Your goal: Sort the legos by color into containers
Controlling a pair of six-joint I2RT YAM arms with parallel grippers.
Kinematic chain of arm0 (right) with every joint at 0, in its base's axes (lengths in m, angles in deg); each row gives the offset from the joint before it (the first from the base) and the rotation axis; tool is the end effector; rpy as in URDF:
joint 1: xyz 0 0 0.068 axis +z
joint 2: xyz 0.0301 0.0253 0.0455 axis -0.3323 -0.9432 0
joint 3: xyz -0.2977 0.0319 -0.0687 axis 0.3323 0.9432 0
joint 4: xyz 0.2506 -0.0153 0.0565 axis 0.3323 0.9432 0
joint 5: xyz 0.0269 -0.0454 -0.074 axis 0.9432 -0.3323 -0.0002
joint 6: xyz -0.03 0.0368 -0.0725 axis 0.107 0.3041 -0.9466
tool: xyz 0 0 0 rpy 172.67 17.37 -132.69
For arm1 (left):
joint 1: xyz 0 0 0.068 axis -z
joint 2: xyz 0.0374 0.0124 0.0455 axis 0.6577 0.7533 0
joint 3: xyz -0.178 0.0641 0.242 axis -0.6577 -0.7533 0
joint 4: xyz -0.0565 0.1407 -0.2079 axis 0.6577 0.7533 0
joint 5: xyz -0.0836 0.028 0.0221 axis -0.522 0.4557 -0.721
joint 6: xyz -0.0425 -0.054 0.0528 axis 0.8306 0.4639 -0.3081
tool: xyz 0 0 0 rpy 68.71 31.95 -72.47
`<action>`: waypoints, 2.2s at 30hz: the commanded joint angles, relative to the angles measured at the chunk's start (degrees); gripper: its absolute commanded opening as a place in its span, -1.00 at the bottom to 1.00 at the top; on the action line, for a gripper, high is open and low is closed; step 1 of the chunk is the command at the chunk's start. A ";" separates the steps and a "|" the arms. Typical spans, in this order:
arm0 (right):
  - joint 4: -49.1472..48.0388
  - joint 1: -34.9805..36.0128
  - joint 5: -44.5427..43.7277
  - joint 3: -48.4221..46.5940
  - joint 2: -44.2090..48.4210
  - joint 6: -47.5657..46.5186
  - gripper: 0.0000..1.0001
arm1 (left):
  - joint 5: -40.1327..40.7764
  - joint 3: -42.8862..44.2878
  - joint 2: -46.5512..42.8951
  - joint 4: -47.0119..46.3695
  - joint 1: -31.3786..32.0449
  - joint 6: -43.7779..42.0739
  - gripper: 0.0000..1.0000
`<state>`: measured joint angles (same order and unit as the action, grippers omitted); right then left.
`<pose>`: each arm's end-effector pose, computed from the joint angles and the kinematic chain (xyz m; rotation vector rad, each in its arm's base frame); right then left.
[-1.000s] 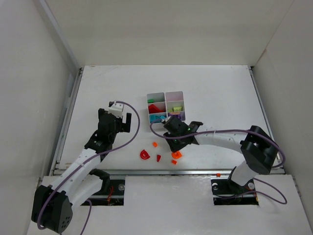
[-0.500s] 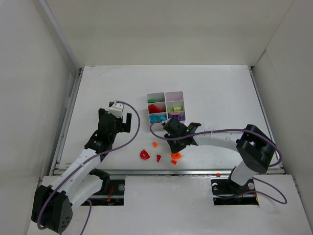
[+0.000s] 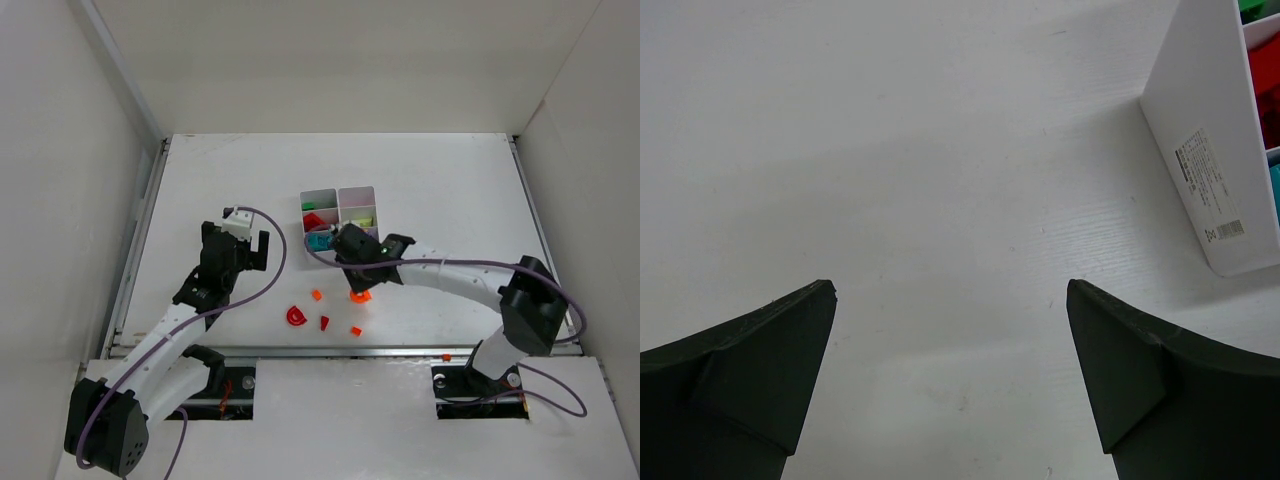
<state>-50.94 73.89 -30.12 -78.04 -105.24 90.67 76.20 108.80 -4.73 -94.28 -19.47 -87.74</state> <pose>0.2044 0.2606 0.2161 -0.6807 2.6065 0.1452 0.2032 -0.0626 0.2581 0.2697 1.8242 -0.0037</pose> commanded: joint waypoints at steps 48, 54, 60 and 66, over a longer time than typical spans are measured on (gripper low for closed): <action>-24.54 -12.20 -27.98 -25.00 -17.11 -2.44 -0.37 | -1.88 -0.58 -0.61 -2.23 -3.37 -1.13 1.00; -23.82 -11.68 -26.92 -23.60 -15.27 -1.91 -0.07 | -1.88 -0.58 -0.61 -2.23 -3.37 -1.13 1.00; -21.37 -11.68 -26.92 -24.21 -13.34 -1.38 0.47 | -1.88 -0.58 -0.61 -2.23 -3.37 -1.13 1.00; -19.69 -9.04 -23.78 -20.80 -2.20 -7.69 0.67 | -1.88 -0.58 -1.13 -2.23 -3.37 -1.66 1.00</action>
<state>-70.75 62.61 -56.11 -100.14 -117.32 86.91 74.54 108.80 -4.99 -94.35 -22.51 -88.62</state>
